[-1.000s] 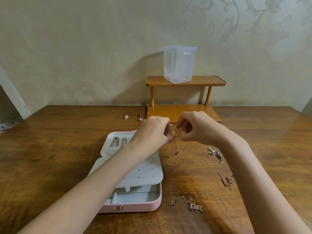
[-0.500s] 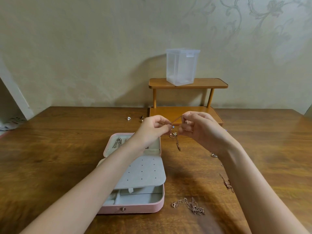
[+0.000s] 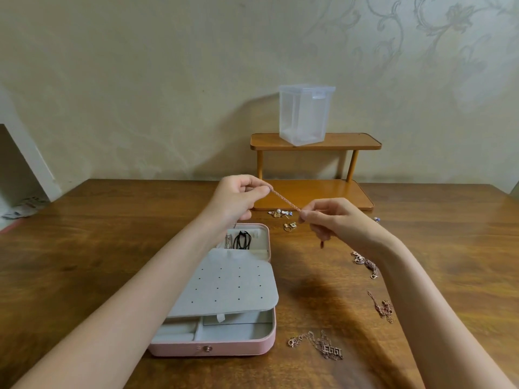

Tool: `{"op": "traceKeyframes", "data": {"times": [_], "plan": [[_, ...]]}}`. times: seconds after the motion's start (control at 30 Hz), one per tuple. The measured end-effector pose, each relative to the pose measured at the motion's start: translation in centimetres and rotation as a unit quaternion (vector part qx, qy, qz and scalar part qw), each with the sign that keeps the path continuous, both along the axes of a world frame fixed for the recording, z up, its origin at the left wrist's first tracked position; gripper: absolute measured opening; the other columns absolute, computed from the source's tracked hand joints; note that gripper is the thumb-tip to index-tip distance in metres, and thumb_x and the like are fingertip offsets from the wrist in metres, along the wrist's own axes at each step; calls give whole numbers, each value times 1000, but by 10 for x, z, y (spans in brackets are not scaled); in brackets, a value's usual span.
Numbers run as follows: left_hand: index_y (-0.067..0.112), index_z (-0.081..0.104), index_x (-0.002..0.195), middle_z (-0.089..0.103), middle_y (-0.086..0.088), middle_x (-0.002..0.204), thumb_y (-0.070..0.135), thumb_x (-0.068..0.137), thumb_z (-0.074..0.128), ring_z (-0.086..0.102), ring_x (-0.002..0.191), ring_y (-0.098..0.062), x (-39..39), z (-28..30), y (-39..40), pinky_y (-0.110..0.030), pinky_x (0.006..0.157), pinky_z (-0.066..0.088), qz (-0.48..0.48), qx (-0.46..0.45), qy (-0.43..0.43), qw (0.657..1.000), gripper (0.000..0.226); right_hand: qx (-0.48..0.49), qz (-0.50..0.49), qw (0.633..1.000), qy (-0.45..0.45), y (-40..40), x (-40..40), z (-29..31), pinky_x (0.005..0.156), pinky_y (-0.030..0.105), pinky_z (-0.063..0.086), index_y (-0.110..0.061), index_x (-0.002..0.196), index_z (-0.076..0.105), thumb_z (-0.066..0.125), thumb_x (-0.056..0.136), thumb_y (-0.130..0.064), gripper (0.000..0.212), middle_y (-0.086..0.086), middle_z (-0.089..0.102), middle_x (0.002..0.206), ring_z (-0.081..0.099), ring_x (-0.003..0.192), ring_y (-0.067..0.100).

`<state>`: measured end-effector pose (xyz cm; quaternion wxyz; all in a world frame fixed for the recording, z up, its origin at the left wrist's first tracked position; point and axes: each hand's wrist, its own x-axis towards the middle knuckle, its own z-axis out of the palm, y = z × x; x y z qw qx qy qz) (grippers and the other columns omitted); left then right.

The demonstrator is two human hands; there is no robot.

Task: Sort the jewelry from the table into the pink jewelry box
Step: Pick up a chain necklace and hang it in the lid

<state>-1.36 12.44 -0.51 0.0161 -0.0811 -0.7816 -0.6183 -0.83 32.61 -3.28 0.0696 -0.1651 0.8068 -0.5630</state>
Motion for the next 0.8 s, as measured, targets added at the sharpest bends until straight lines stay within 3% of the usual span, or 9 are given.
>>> {"op": "traceKeyframes", "data": {"times": [0.13,0.23,0.33,0.43,0.5,0.57,0.67,0.8], "plan": [[21,70,83,47,1,64,20,89,61,40,51,-2,-3,12,-2,-14,51,36,-41,-141,99,984,10,-1,54,999,0,-5,3,3,71,26,49,-6,87,65,60,87,-14,10,0,61,67,56,63,11],[21,72,83,51,2,65,18,86,64,38,56,-2,-4,22,2,-15,56,34,-99,-205,150,962,9,-75,90,993,-17,-21,4,14,72,24,49,-6,98,64,61,86,-14,15,-2,61,71,55,68,11],[18,71,85,57,3,65,14,87,62,41,57,-4,-6,31,1,-17,56,34,-98,-186,168,963,10,-97,98,990,-20,-40,0,35,58,22,38,-9,92,63,55,91,-13,9,-1,51,67,44,60,9],[19,66,98,62,6,85,15,92,54,55,73,3,-16,34,-13,-12,69,46,-45,-87,135,986,13,-64,55,996,-6,-53,-6,55,47,20,21,-7,86,59,45,98,-19,22,-2,41,59,30,50,7],[23,62,104,61,6,96,19,94,51,56,92,-5,-28,24,-26,-22,86,46,-14,-88,97,991,15,-82,15,996,7,-57,-9,65,43,20,17,-7,84,56,40,100,-21,27,-1,37,57,26,47,8],[22,61,108,60,6,110,21,95,49,53,107,-10,-40,6,-37,-30,96,40,-11,-223,72,972,18,-125,-8,992,10,-59,-12,73,41,20,16,-8,83,53,36,101,-19,27,1,34,57,25,45,8],[16,63,114,58,5,123,16,95,47,52,117,-14,-54,-25,-42,-31,101,37,-62,-403,31,912,25,-160,-31,986,20,-62,-15,82,39,20,15,-8,89,50,31,102,-16,23,1,33,54,24,44,9],[13,68,104,67,1,110,17,94,50,62,95,-14,-64,-53,-47,-30,92,47,-111,-487,26,866,21,-184,-60,980,35,-62,-19,90,40,21,19,-10,88,52,34,101,-18,24,-1,39,52,28,42,8]]}}
